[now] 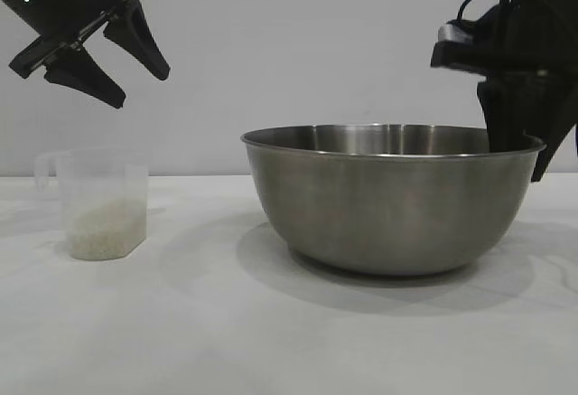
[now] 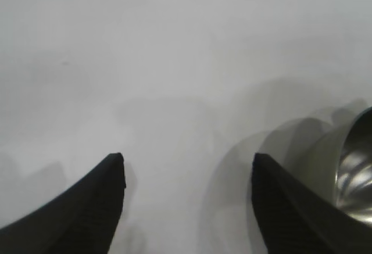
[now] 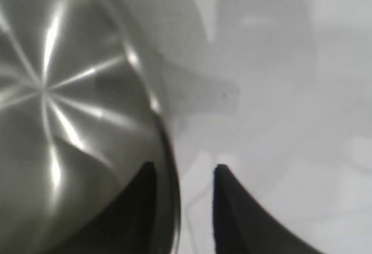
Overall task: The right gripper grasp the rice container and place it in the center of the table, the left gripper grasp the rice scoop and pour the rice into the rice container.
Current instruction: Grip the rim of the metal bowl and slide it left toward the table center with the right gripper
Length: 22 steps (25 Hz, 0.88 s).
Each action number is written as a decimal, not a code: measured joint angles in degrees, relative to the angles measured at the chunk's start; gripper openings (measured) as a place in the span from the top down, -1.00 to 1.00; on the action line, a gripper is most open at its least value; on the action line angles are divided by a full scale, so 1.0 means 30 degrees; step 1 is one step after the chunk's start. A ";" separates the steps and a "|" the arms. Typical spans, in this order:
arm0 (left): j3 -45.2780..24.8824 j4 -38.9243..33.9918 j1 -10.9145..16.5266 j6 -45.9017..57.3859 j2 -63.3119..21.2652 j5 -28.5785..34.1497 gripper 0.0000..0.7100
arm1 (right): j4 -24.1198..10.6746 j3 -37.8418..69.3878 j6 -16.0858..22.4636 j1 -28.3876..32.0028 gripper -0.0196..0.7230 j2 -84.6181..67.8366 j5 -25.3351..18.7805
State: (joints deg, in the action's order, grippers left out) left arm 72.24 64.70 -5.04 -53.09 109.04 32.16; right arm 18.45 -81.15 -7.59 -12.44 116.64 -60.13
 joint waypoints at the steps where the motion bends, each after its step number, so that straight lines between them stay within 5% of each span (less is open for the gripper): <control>1: 0.0000 0.0000 0.0000 0.0000 0.0000 0.0000 -0.30 | 0.0138 0.0000 -0.0061 0.0000 0.95 0.0000 0.0036; 19: 0.0000 0.0000 0.0000 0.0000 0.0000 0.0044 -0.30 | 0.1244 -0.1169 -0.0191 -0.1873 0.95 0.0367 0.0065; 22: 0.0000 0.0000 0.0000 0.0000 0.0000 0.0044 -0.30 | 0.0916 -0.1474 -0.0191 -0.1873 0.52 0.0459 0.0223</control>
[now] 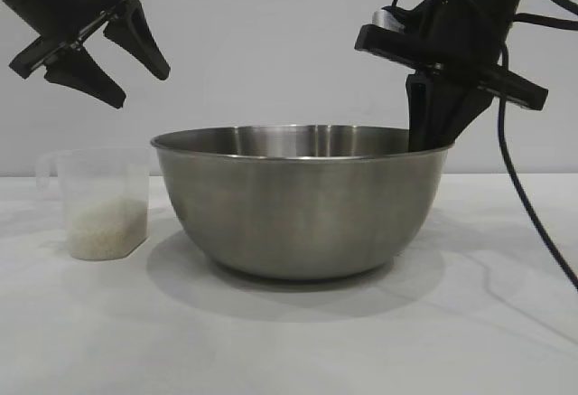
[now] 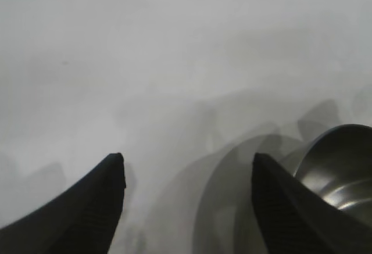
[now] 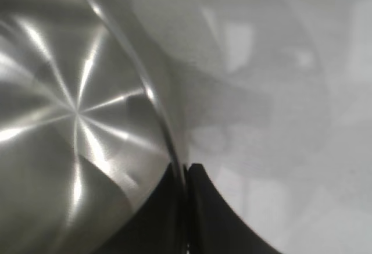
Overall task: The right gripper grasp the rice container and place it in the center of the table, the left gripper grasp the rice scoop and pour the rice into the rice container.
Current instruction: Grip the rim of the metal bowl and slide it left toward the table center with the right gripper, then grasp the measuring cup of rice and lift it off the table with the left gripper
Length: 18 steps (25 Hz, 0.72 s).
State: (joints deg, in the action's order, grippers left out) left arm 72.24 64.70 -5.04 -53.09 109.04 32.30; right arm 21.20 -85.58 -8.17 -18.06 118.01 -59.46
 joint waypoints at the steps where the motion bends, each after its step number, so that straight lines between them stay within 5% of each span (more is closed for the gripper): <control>1: 0.0000 0.0000 0.0000 0.0000 0.0000 0.0000 -0.30 | -0.0090 -0.0288 0.0000 0.0000 0.35 0.0000 -0.0080; 5: 0.0000 0.0000 0.0000 0.0000 0.0000 0.0000 -0.30 | -0.0405 -0.1982 0.0000 0.0000 -0.26 0.0000 -0.1415; 7: 0.0000 0.0000 0.0000 0.0000 0.0000 0.0000 -0.30 | -0.0778 -0.2964 0.0000 0.0000 -0.40 0.0000 -0.2529; 14: 0.0000 0.0000 0.0000 0.0000 0.0000 0.0000 -0.30 | -0.5010 -0.4803 0.1527 0.0373 -0.43 -0.1021 -0.3567; 18: 0.0000 0.0000 0.0000 0.0000 0.0000 0.0000 -0.30 | -0.5808 -0.4792 0.1812 0.1683 -0.43 -0.1652 -0.3697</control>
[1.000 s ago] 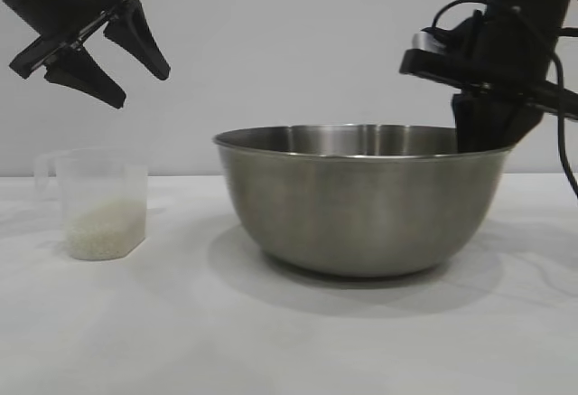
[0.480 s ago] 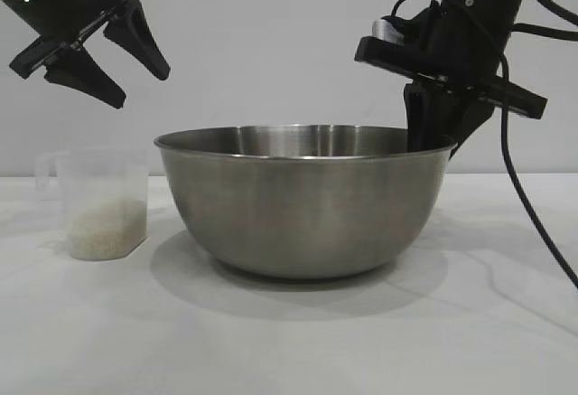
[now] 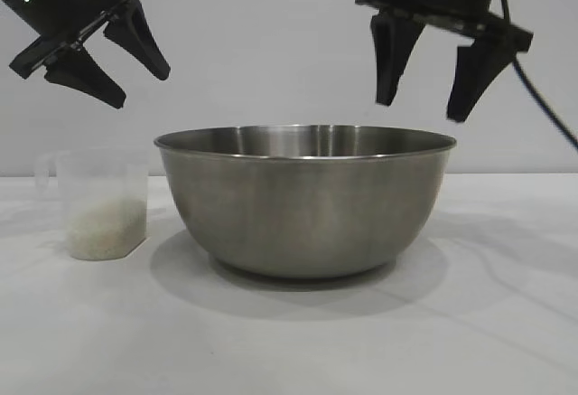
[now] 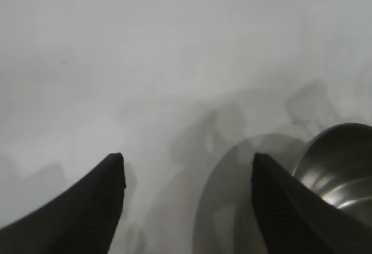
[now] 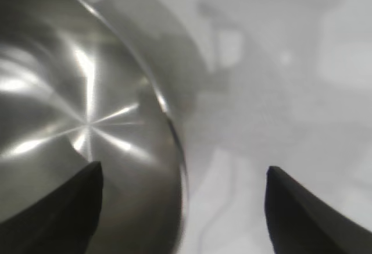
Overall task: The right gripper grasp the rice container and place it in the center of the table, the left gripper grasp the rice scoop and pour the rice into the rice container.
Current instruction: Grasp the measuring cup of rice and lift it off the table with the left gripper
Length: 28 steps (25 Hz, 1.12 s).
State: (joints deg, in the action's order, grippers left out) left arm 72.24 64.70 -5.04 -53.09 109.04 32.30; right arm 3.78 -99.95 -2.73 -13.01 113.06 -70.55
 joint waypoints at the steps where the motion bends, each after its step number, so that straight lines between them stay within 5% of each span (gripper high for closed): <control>1: 0.0000 0.0000 0.0000 0.0000 0.0000 0.0000 -0.30 | -0.0085 0.0000 0.0045 0.0362 -0.43 -0.0107 0.0000; 20: 0.0000 0.0000 0.0000 0.0000 0.0000 0.0000 -0.30 | -0.0200 0.0045 0.0631 0.1480 -0.43 -0.9543 -0.0533; 28: 0.0000 0.0000 0.0000 0.0000 0.0000 0.0000 -0.30 | -0.0200 0.5078 0.0631 0.1480 -0.43 -1.5218 -0.0622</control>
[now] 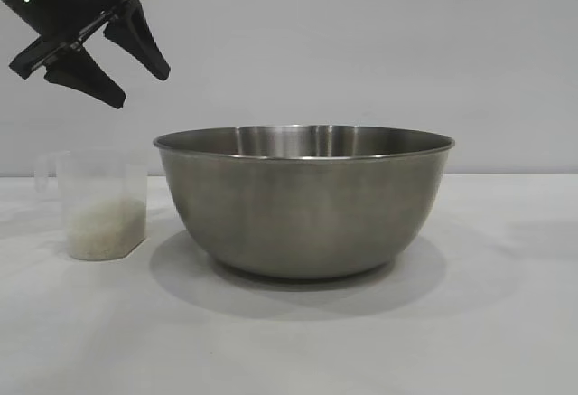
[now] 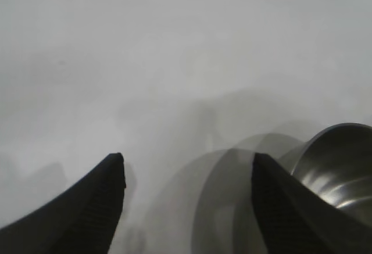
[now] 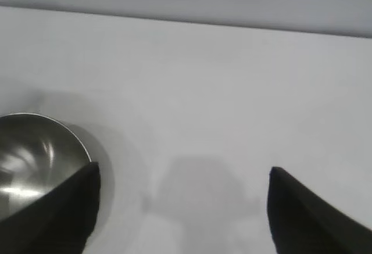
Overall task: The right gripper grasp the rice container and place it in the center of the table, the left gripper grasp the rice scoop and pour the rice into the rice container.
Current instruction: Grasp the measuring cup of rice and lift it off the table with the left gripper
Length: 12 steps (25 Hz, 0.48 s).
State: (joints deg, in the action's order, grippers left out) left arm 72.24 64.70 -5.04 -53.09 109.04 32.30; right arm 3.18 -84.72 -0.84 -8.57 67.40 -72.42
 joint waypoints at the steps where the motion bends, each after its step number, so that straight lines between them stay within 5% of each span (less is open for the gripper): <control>1: 0.0000 0.0000 0.0000 0.0000 0.0000 0.0000 -0.30 | 0.0000 0.0948 0.0000 0.0000 -0.43 -0.0916 -0.0034; 12: 0.0000 0.0000 0.0000 0.0000 0.0000 0.0000 -0.30 | 0.0000 1.0451 0.0000 0.0000 -0.43 -1.2826 -0.0174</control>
State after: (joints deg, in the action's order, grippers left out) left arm 72.24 64.70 -5.04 -53.09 109.04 32.30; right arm 3.18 -53.36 -0.84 -8.57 28.93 -72.94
